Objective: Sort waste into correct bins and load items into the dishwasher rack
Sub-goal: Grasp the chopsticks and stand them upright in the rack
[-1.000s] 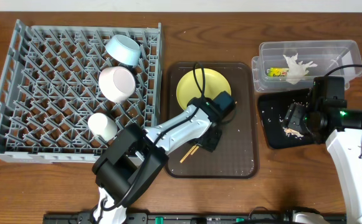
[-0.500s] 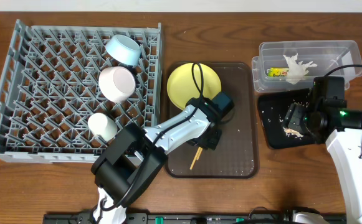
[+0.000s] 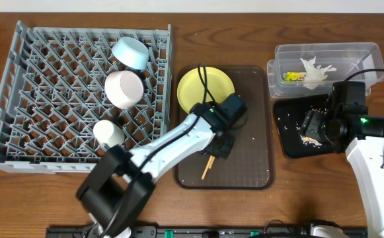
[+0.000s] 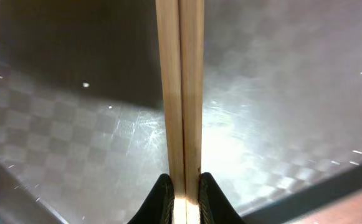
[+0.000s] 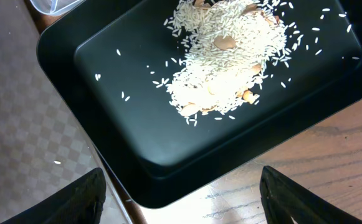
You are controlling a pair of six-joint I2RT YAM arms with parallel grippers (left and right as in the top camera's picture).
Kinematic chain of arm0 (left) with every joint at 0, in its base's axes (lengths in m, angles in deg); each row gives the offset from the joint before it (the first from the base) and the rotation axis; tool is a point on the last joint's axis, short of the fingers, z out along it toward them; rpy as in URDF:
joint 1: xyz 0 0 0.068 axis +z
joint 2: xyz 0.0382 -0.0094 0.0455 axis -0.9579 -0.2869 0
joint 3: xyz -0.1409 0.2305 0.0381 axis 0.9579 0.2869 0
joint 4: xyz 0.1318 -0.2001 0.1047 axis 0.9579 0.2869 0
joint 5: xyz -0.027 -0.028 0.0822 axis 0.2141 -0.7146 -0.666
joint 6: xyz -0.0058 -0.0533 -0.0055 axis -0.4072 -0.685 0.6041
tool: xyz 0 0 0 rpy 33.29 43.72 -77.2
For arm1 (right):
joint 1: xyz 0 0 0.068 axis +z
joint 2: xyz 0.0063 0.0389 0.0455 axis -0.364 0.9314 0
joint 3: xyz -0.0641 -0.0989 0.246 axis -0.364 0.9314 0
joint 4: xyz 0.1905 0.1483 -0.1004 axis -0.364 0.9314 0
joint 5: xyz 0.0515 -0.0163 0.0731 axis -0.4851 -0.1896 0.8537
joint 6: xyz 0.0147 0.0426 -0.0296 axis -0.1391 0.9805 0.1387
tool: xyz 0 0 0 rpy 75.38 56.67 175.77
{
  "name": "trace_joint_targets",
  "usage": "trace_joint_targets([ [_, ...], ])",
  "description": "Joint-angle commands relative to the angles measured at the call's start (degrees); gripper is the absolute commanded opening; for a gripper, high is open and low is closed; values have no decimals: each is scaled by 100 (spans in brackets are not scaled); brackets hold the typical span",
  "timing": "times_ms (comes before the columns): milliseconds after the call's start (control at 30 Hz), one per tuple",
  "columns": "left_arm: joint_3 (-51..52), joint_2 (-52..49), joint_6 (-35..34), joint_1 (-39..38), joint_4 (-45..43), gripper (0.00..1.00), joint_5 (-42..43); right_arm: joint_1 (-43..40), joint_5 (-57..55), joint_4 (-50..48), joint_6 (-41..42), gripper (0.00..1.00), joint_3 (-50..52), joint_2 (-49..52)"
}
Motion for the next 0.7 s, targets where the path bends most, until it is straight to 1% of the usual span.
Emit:
trace_joint_targets([
  [0, -2, 227, 61, -11, 59, 7, 13, -50, -59, 15, 74, 77, -74, -59],
  [100, -2, 326, 424, 55, 116, 7, -44, -50, -59, 15, 74, 77, -74, -59],
  [200, -2, 494, 428, 243, 164, 6, -74, -50, -59, 15, 74, 77, -74, -59],
  [400, -33, 994, 887, 852, 295, 7, -101, -50, -59, 15, 74, 77, -74, -59],
  [567, -164, 1410, 1213, 1467, 555, 9, -737, -50, -59, 15, 74, 77, -74, -59],
  [667, -227, 1521, 1458, 1845, 588, 10, -855, -50, -57, 13, 74, 77, -74, -59],
])
